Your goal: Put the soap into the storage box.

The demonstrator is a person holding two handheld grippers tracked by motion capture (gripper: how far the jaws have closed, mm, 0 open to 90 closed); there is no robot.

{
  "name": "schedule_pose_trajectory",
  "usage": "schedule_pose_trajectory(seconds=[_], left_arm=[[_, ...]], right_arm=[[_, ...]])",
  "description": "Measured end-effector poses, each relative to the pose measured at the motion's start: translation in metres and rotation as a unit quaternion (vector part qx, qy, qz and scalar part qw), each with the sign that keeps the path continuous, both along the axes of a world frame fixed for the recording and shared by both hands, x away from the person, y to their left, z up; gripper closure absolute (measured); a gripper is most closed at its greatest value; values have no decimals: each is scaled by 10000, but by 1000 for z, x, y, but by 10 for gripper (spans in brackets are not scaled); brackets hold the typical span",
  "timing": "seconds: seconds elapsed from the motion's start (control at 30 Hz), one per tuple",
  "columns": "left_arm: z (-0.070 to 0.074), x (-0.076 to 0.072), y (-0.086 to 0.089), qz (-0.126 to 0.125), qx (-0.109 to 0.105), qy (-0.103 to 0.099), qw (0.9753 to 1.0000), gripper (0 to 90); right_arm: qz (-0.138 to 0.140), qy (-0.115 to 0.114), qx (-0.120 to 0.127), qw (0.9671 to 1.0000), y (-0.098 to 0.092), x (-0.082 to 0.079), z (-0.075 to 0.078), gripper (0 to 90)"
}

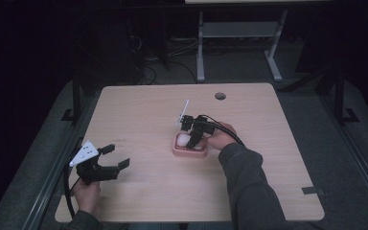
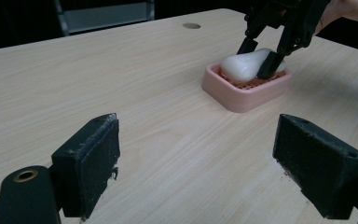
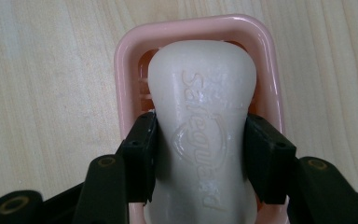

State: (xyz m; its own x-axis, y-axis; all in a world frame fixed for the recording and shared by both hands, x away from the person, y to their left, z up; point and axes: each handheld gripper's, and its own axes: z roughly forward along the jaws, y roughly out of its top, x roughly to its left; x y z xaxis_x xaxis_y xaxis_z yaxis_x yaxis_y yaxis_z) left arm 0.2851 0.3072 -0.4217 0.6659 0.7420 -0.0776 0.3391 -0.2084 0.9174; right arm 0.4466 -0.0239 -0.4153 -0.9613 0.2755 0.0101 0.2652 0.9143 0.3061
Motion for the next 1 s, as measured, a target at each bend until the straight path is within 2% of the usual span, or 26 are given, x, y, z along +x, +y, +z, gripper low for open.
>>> schedule_pose_trajectory(seconds=[0.33, 0.53, 0.77, 1.0], left_arm=[[0, 0, 0, 2, 14, -18, 10000, 141], [0, 0, 0, 3, -6, -18, 10000, 141], [0, 0, -1, -17, 0, -14, 10000, 141], [0, 0, -1, -2, 23, -10, 10000, 141]], right_arm=[[-34, -58, -74, 10000, 2, 1, -4, 484], [-74, 0, -54, 10000, 0, 0, -4, 466], [-91, -81, 148, 9998, -6, -4, 8, 439], [-248, -140, 396, 9988, -18, -7, 17, 400]])
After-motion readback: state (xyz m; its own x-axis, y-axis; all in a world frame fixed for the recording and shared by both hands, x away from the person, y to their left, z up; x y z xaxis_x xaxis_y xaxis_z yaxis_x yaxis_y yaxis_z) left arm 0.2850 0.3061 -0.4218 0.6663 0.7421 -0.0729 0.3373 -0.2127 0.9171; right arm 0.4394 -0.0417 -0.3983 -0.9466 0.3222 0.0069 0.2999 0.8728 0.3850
